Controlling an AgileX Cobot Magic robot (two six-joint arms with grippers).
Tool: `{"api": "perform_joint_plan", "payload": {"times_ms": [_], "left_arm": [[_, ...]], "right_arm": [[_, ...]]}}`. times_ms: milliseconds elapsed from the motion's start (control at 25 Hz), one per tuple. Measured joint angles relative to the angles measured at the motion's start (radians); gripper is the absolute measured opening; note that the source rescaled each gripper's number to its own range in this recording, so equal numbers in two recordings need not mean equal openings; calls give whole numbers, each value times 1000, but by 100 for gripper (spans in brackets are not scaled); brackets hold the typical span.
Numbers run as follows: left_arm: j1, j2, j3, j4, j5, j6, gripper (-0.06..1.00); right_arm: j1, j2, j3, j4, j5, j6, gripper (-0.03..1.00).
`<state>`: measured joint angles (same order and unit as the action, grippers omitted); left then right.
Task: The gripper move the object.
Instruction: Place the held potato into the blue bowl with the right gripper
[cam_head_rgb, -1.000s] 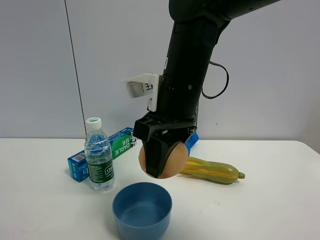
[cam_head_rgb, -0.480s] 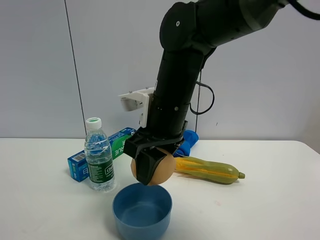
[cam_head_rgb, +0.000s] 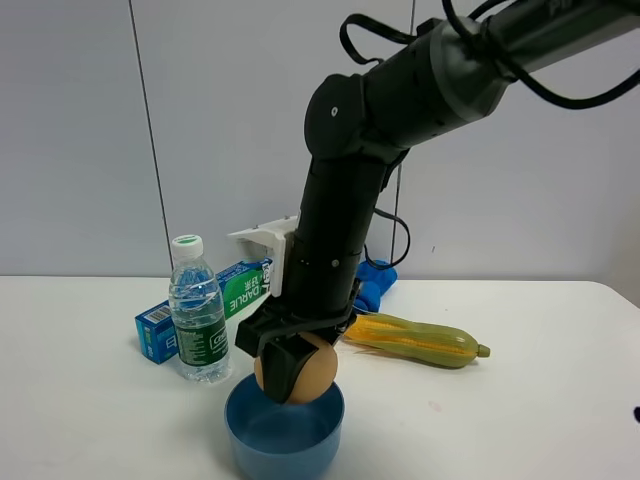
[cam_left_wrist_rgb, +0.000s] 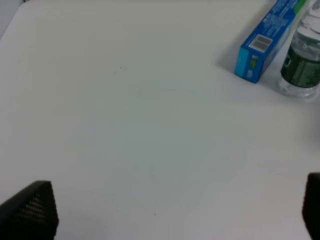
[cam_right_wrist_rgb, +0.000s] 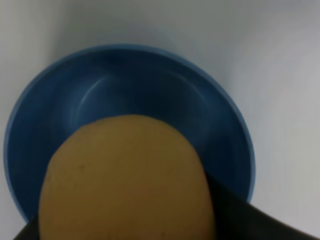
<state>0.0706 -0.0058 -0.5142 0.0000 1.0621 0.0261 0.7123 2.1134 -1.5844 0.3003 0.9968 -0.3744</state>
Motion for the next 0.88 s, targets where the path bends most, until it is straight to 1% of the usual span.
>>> {"api": "perform_joint_plan", "payload": {"times_ms": [760,800,840,880], "left_arm": [[0,0,0,0,0,0,100],[0,0,0,0,0,0,100],[0,0,0,0,0,0,100],[0,0,0,0,0,0,100]], "right_arm": [[0,8,0,8,-12,0,0],[0,8,0,9,-12,0,1],[0,8,0,9,-12,0,5],[0,8,0,7,-12,0,12]]}}
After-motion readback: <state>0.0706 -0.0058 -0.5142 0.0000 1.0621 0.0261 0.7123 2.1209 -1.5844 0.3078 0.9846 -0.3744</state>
